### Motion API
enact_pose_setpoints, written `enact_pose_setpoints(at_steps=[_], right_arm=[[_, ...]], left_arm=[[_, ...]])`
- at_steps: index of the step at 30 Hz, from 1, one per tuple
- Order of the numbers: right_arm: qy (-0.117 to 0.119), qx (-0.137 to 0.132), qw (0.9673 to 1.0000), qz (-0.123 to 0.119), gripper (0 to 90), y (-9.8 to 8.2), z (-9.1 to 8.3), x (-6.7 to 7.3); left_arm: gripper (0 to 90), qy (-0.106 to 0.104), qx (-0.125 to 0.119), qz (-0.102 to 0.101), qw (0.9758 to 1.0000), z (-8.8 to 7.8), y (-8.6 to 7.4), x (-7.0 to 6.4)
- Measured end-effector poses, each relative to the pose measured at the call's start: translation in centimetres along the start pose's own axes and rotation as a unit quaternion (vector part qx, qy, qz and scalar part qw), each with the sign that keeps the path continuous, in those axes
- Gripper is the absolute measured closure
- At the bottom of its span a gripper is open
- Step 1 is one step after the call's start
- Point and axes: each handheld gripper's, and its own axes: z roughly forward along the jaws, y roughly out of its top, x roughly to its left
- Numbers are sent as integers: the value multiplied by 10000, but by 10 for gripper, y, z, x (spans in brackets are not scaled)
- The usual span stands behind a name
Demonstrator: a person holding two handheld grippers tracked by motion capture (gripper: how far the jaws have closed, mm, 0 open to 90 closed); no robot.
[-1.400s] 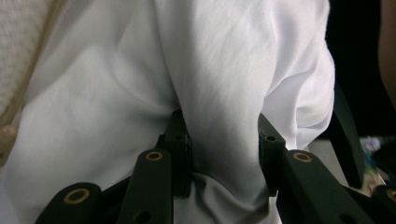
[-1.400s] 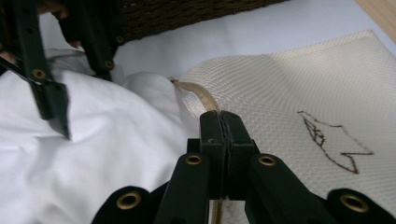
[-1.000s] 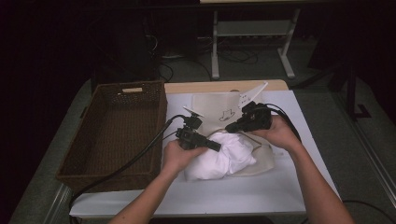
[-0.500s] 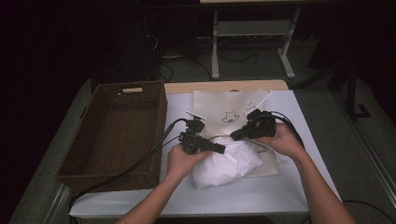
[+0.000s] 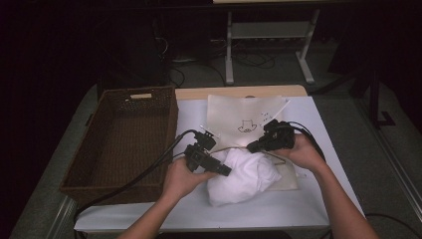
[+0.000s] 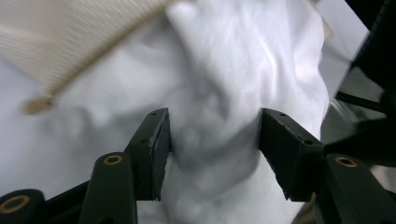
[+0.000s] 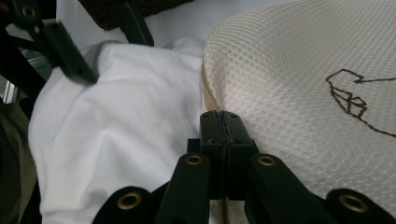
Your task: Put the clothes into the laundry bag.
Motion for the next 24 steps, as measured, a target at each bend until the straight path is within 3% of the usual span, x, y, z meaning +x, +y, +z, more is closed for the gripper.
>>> enact_pose_setpoints(at_steps=[4,7,10,12,20,22,24], right_arm=[[42,48,10000,-24,887,-1,2,0],[87,68,9999,-1,887,-4,5,0],[118,70,9999,52,888,-7,6,-1],[146,58,9999,47,888,-8,7,-2],[218,-10,9997,55,890,-7,3,2],[269,-87,9996,44,890,-5,1,4],[293,-111,9995,45,890,-4,-2,6]], left_arm=[[407,-341,202,-130,9991,21,-2,6],[502,-420,196,-100,9989,32,-3,8],[675,-558,-42,-212,9982,37,-4,12],[755,-785,-290,-390,9957,39,-6,15],[777,-1022,-925,-855,9868,44,-2,19],[777,-986,-1066,-1033,9840,49,-3,23],[775,-925,-1144,-1050,9835,51,-3,24]])
